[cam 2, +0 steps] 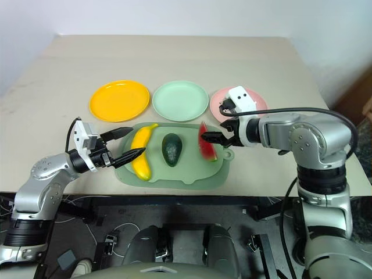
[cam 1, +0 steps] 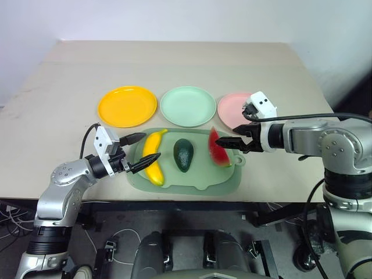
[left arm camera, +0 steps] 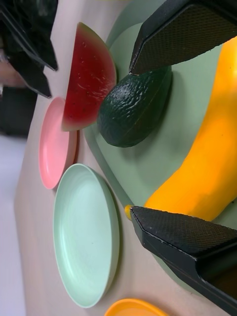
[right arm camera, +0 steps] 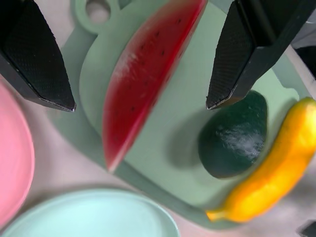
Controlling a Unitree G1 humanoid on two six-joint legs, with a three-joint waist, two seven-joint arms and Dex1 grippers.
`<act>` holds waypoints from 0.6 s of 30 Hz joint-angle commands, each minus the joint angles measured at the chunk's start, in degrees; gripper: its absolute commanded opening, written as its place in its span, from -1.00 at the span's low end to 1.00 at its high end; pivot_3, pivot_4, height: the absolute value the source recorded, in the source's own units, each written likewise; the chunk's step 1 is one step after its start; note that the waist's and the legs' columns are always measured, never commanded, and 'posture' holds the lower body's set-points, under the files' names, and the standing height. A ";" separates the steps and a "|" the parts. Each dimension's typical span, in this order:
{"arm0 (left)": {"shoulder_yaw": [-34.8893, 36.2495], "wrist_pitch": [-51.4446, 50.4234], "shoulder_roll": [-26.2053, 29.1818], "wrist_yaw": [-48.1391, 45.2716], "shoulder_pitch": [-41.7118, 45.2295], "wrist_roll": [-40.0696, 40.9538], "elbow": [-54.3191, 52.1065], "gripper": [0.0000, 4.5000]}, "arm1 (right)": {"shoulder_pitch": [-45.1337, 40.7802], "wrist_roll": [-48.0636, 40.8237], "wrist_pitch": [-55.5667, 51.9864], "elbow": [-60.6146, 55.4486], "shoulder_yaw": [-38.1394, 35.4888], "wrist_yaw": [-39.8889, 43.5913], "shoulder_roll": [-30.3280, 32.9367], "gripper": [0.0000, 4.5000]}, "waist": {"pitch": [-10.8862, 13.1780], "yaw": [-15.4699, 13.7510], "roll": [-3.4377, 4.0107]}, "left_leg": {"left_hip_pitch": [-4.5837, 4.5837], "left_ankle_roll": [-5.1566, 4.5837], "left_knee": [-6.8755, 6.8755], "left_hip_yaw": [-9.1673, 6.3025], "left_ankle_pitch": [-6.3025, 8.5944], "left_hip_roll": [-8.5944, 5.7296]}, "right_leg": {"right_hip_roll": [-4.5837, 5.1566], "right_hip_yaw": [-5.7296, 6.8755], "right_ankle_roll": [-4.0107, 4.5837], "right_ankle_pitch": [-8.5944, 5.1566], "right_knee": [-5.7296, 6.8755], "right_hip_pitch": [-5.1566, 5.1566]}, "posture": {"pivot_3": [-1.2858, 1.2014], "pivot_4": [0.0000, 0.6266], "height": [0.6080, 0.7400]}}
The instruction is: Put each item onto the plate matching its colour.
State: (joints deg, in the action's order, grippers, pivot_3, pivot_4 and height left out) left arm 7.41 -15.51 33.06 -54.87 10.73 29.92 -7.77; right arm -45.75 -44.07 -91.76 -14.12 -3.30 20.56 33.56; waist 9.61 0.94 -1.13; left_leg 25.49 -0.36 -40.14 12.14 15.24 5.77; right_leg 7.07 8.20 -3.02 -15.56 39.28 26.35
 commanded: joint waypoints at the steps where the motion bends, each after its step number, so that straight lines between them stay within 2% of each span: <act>1: 0.29 0.69 -0.03 -0.13 0.93 0.26 -0.81 0.98 | -2.58 -2.69 -0.74 1.94 0.67 -3.19 -0.54 1.00 | 0.00 0.00 0.00 | 0.01 0.00 0.00 0.00 0.00 0.00 | 0.00 0.00 0.00 0.00 0.00 0.00 | 0.03 -0.52 0.32; 8: -0.04 1.00 -0.37 -0.12 1.32 -0.03 -0.47 0.98 | -3.71 -5.61 -0.74 8.56 4.50 -11.95 -5.06 1.00 | 0.00 0.22 0.00 | 0.00 0.00 0.01 0.04 0.00 0.00 | -0.01 0.00 0.00 0.00 0.00 0.01 | 0.03 -0.52 0.32; 12: -0.28 1.04 -0.87 -0.03 1.64 -0.22 -0.38 0.98 | -3.44 -6.38 -0.74 13.22 3.96 -17.95 -8.49 1.00 | 0.00 0.14 0.00 | 0.01 0.01 0.01 0.06 0.00 0.00 | -0.01 0.00 0.00 0.00 0.01 0.01 | 0.03 -0.52 0.32; 18: -0.35 1.37 -1.29 -0.31 1.99 -0.72 0.23 0.98 | -2.20 -10.22 -0.74 14.30 7.61 -23.69 -8.54 1.00 | -0.04 0.22 0.00 | -0.03 0.01 0.01 0.05 0.00 0.00 | -0.02 0.00 -0.01 0.00 0.01 -0.03 | 0.03 -0.52 0.32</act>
State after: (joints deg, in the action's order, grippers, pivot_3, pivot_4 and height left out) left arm 7.29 -15.32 31.74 -54.90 11.74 29.27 -6.94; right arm -48.01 -52.87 -91.89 -0.28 2.75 -1.52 24.75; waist 9.58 1.15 -1.13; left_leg 25.45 -0.35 -40.13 12.19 15.24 5.78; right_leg 7.05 8.19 -3.02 -15.56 39.29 26.32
